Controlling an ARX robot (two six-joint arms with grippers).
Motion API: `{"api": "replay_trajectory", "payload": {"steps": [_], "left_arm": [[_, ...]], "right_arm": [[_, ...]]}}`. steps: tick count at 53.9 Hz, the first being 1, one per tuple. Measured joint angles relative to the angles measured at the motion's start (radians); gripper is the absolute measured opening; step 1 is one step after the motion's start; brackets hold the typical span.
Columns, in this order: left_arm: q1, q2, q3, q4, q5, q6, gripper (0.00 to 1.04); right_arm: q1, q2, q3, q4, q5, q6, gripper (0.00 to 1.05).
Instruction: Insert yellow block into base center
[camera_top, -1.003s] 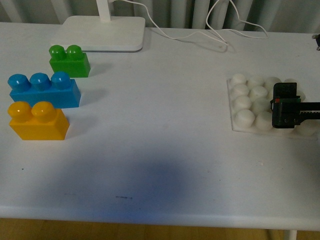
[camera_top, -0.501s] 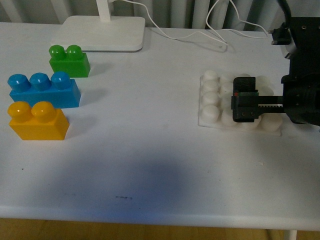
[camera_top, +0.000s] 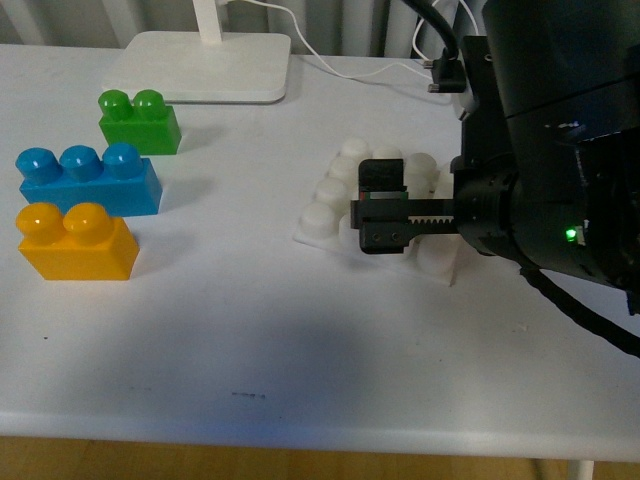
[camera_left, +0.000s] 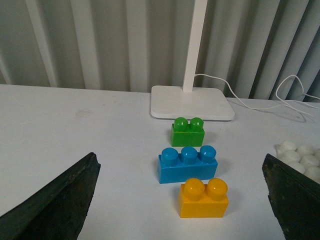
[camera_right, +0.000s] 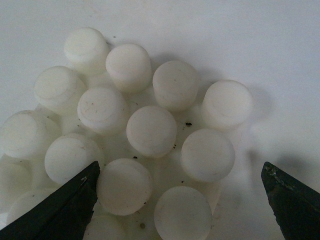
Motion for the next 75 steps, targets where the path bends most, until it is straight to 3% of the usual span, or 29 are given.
{"api": "replay_trajectory", "payload": {"steps": [18,49,75], "left_arm": [[0.0,0.0,0.0,0.0,0.0,0.0,0.98],[0.0,0.0,0.0,0.0,0.0,0.0,0.98],[0.0,0.0,0.0,0.0,0.0,0.0,0.98]], "right_arm": [[0.066,0.032,0.029,0.02,-0.029,-0.045,0.95],[0.077,0.07,0.124,-0.039,-0.076,-0.13,0.95],[-0.055,-0.122,0.126,-0.137,-0.105,-0.216,0.95]]}}
